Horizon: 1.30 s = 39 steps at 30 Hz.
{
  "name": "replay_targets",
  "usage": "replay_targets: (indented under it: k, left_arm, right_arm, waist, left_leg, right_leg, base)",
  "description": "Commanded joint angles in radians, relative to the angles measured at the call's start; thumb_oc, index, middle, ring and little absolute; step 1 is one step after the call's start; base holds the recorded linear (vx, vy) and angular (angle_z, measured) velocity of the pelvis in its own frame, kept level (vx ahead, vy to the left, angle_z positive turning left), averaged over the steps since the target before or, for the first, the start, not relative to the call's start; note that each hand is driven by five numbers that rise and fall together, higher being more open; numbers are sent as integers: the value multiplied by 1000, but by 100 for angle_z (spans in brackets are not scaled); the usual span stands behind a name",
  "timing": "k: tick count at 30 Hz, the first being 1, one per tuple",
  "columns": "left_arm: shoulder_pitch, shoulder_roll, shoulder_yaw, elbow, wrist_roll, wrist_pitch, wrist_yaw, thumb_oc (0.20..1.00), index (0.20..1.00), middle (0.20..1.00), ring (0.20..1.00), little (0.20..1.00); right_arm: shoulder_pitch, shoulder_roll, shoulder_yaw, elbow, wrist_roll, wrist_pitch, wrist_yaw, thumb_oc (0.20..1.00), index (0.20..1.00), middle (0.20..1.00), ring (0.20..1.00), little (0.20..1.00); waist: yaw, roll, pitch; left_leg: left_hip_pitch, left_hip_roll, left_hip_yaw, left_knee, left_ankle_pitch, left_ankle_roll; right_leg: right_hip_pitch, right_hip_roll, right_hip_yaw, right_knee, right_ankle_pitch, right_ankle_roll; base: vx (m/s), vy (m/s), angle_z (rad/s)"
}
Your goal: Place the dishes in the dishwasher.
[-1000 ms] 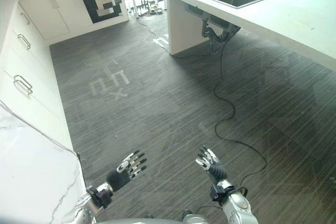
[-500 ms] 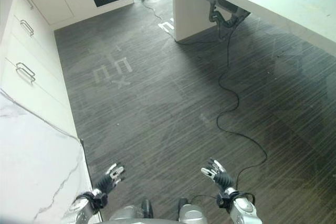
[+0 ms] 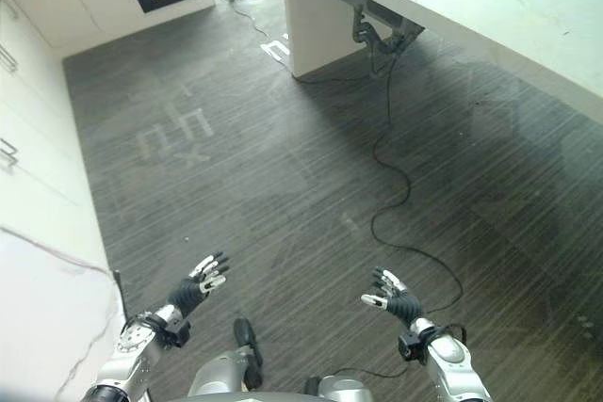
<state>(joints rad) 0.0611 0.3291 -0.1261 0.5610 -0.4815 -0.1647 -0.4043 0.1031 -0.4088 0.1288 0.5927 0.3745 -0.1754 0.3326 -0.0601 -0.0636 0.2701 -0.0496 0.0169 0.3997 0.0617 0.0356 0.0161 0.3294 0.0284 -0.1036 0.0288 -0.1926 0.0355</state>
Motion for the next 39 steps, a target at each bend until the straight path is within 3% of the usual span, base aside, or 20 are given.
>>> replay_targets:
  k: [1, 4, 6, 8, 9, 11, 14, 18, 19, 21, 22, 23, 24, 25, 26, 27, 30, 32, 36, 39]
  left_arm:
    - [-2, 58, -9, -80, 13, -33, -1, 1000, 1000, 1000, 1000, 1000]
    - [-17, 67, -40, -94, -2, -17, -1, 1000, 1000, 1000, 1000, 1000]
    - [-19, 68, -53, -98, 19, -23, 11, 1000, 1000, 1000, 1000, 1000]
    - [-11, 87, -62, -122, 23, -48, 10, 1000, 1000, 1000, 1000, 1000]
    - [-22, 100, -58, -147, 10, -32, 11, 1000, 1000, 1000, 1000, 1000]
    - [-44, 101, -57, -152, -4, -27, 2, 1000, 1000, 1000, 1000, 1000]
    - [-55, 94, -68, -138, 8, -36, -26, 1000, 1000, 1000, 1000, 1000]
    - [-62, 55, -108, -81, 35, -65, -25, 1000, 1000, 1000, 1000, 1000]
    - [-62, 46, -111, -78, 21, -56, -28, 1000, 1000, 1000, 1000, 1000]
    - [-64, 32, -107, -88, 23, -36, -18, 1000, 1000, 1000, 1000, 1000]
    - [-72, 28, -104, -82, 11, -40, -24, 1000, 1000, 1000, 1000, 1000]
    - [-71, 28, -102, -80, 6, -44, -28, 1000, 1000, 1000, 1000, 1000]
    - [-68, 28, -96, -80, -11, -46, -40, 1000, 1000, 1000, 1000, 1000]
    - [-59, 29, -83, -92, -12, -33, -55, 1000, 1000, 1000, 1000, 1000]
    - [-58, 29, -80, -95, -10, -26, -61, 1000, 1000, 1000, 1000, 1000]
    - [-54, 38, -84, -109, -2, -18, -84, 1000, 1000, 1000, 1000, 1000]
    - [-42, 44, -85, -119, -11, -24, -79, 1000, 1000, 1000, 1000, 1000]
    - [-5, 55, -78, -148, -23, -26, -78, 1000, 1000, 1000, 1000, 1000]
    - [28, 57, -53, -165, -16, -27, -106, 1000, 1000, 1000, 1000, 1000]
    - [0, 59, -67, -152, 11, -18, -98, 1000, 1000, 1000, 1000, 1000]
  right_arm:
    - [52, 22, -26, -142, 33, -4, -25, 1000, 1000, 1000, 1000, 1000]
    - [59, 48, -4, -173, 25, -9, -57, 1000, 1000, 1000, 1000, 1000]
    - [55, 51, 21, -173, 0, -20, -49, 1000, 1000, 1000, 1000, 1000]
    - [54, 39, 34, -208, 7, -4, -58, 1000, 1000, 1000, 1000, 1000]
    - [74, 20, 15, -235, 27, 7, -39, 1000, 1000, 1000, 1000, 1000]
    - [95, 6, -1, -246, 38, -8, -16, 1000, 1000, 1000, 1000, 1000]
    - [101, 14, -16, -238, 43, -24, -11, 1000, 1000, 1000, 1000, 1000]
    - [74, 21, -5, -207, 76, -11, -16, 1000, 1000, 1000, 1000, 1000]
    - [67, 15, 2, -204, 71, -15, -14, 1000, 1000, 1000, 1000, 1000]
    - [53, 1, 12, -201, 70, -17, -12, 1000, 1000, 1000, 1000, 1000]
    - [38, -17, 18, -198, 71, -23, -11, 1000, 1000, 1000, 1000, 1000]
    - [35, -22, 19, -196, 70, -26, -11, 1000, 1000, 1000, 1000, 1000]
    - [32, -35, 19, -193, 64, -31, -10, 1000, 1000, 1000, 1000, 1000]
    - [34, -45, 9, -194, 55, -27, -11, 1000, 1000, 1000, 1000, 1000]
    - [35, -47, 6, -194, 58, -26, -11, 1000, 1000, 1000, 1000, 1000]
    - [18, -48, 15, -181, 74, -34, -15, 1000, 1000, 1000, 1000, 1000]
    - [2, -36, 22, -177, 51, -20, -18, 1000, 1000, 1000, 1000, 1000]
    - [4, -33, 42, -163, 48, -22, -13, 1000, 1000, 1000, 1000, 1000]
    - [24, -24, 41, -164, 36, -30, 14, 1000, 1000, 1000, 1000, 1000]
    - [17, -6, 44, -154, 63, -11, 14, 1000, 1000, 1000, 1000, 1000]
  waist:
    - [1, 47, -96]
    - [-7, 64, -92]
    - [-15, 79, -79]
    - [-56, 79, -47]
    - [-88, 68, -34]
    - [-121, 47, -25]
    - [-137, 48, -21]
    - [-142, 53, -53]
    - [-145, 64, -60]
    - [-144, 78, -79]
    - [-138, 77, -83]
    - [-135, 68, -86]
    - [-124, 59, -83]
    - [-111, 36, -75]
    - [-108, 34, -73]
    - [-79, 37, -52]
    - [-66, 51, -41]
    - [-20, 73, -33]
    - [-1, 79, -50]
    - [-2, 74, -65]
  left_leg:
    - [9, 9, -70, -68, -15, 23]
    - [41, -24, -97, -82, -50, 64]
    - [80, -31, -101, -100, -60, 72]
    - [154, -51, -117, -117, -73, 65]
    - [211, -57, -137, -130, -95, 49]
    - [272, -74, -182, -144, -143, 36]
    - [311, -82, -214, -142, -191, 38]
    - [328, -87, -233, -40, -241, 16]
    - [333, -77, -232, 13, -225, -3]
    - [309, -57, -240, 171, -104, -59]
    - [264, -23, -237, 349, 8, -110]
    - [241, -25, -235, 418, 32, -116]
    - [170, -11, -229, 589, 61, -134]
    - [40, 50, -195, 814, 80, -145]
    - [14, 70, -187, 842, 80, -144]
    - [-80, 104, -154, 696, 42, -96]
    - [-34, 121, -113, 289, 36, -82]
    - [-53, 112, -258, -13, 87, -108]
    - [-93, 131, -225, -31, 92, -102]
    - [-45, 67, -242, -39, 39, -56]
  right_leg:
    - [-136, -121, -77, 489, 189, 182]
    - [-260, -114, -58, 762, 312, 213]
    - [-351, -130, -81, 825, 294, 195]
    - [-443, -73, -132, 672, 208, 159]
    - [-479, -93, -171, 402, 199, 124]
    - [-531, -126, -168, 164, 281, 144]
    - [-582, -145, -144, 133, 327, 164]
    - [-526, -116, -144, 157, 266, 106]
    - [-507, -95, -142, 169, 232, 81]
    - [-468, -62, -151, 169, 187, 33]
    - [-422, -47, -162, 159, 151, -2]
    - [-412, -54, -162, 155, 144, -10]
    - [-382, -56, -168, 157, 117, -33]
    - [-329, -63, -180, 142, 92, -69]
    - [-316, -62, -183, 140, 86, -75]
    - [-244, -42, -151, 127, 51, -78]
    - [-216, -32, -100, 113, 42, -36]
    - [-177, -21, -16, 100, 31, 2]
    - [-121, -52, -13, 114, -25, 37]
    - [-129, -80, -10, 222, -1, 71]
  base:
    - [252, 274, -21]
    - [240, 239, 30]
    - [240, 168, 30]
    - [457, 7, 4]
    - [573, -160, 54]
    - [506, -178, 111]
    - [363, -148, 73]
    - [383, -246, 19]
    - [471, -312, 9]
    - [423, -321, -8]
    - [306, -262, -17]
    - [350, -297, -13]
    - [352, -323, -9]
    - [361, -318, -12]
    - [533, -249, -25]
    - [493, -38, -32]
    - [506, 164, -78]
    - [700, 294, -115]
    - [566, 258, -133]
    - [382, 239, -38]
